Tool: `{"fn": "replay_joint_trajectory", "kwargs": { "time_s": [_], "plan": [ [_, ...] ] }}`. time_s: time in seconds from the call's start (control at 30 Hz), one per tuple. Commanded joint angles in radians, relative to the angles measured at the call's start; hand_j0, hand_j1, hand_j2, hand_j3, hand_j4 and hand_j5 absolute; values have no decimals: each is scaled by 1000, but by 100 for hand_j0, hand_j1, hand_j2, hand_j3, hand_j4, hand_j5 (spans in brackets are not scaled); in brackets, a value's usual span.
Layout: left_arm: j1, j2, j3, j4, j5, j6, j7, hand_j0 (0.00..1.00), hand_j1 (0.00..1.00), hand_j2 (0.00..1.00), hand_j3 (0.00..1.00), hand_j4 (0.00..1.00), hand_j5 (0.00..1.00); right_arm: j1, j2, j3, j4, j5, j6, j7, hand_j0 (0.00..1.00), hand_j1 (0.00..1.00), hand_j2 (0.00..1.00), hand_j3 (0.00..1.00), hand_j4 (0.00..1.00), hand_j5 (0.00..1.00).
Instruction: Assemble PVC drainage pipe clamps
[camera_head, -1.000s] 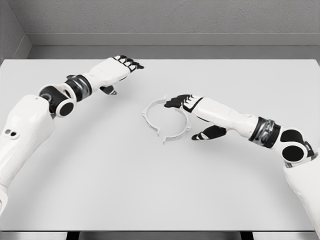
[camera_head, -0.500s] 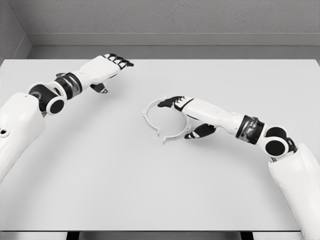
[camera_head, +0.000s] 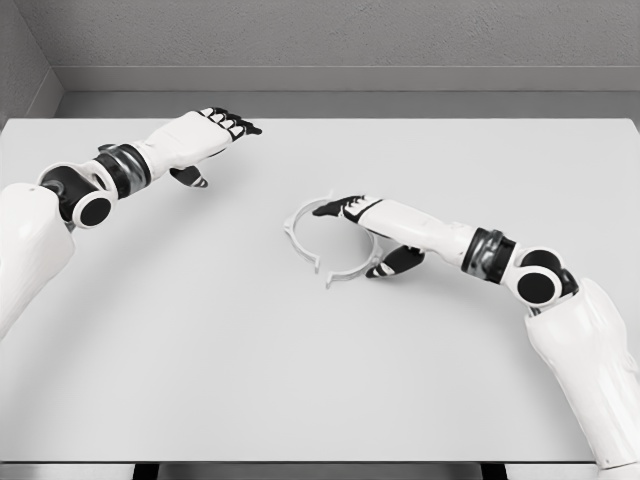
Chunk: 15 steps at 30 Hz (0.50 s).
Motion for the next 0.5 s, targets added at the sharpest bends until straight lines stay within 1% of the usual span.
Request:
{"fn": "replay_joint_trajectory", "kwargs": {
  "time_s": [0.0, 0.2, 0.3, 0.47],
  "plan": [
    [0, 1, 2, 0, 4, 0, 1, 100, 100, 100, 100, 100, 100, 0, 2, 0, 11, 0, 3, 0, 100, 100, 100, 100, 100, 100],
    [0, 1, 2, 0, 4, 0, 1, 100, 100, 100, 100, 100, 100, -14, 1, 0, 37, 3, 3, 0, 100, 100, 100, 100, 100, 100],
    [2, 1, 2, 0, 4, 0, 1, 100, 100, 100, 100, 100, 100, -28, 2, 0, 67, 11, 3, 0, 100, 100, 100, 100, 100, 100],
    [2, 1, 4, -2, 5, 0, 1, 100, 100, 100, 100, 100, 100, -28, 1, 0, 68, 11, 3, 0, 100, 100, 100, 100, 100, 100]
  ]
}}
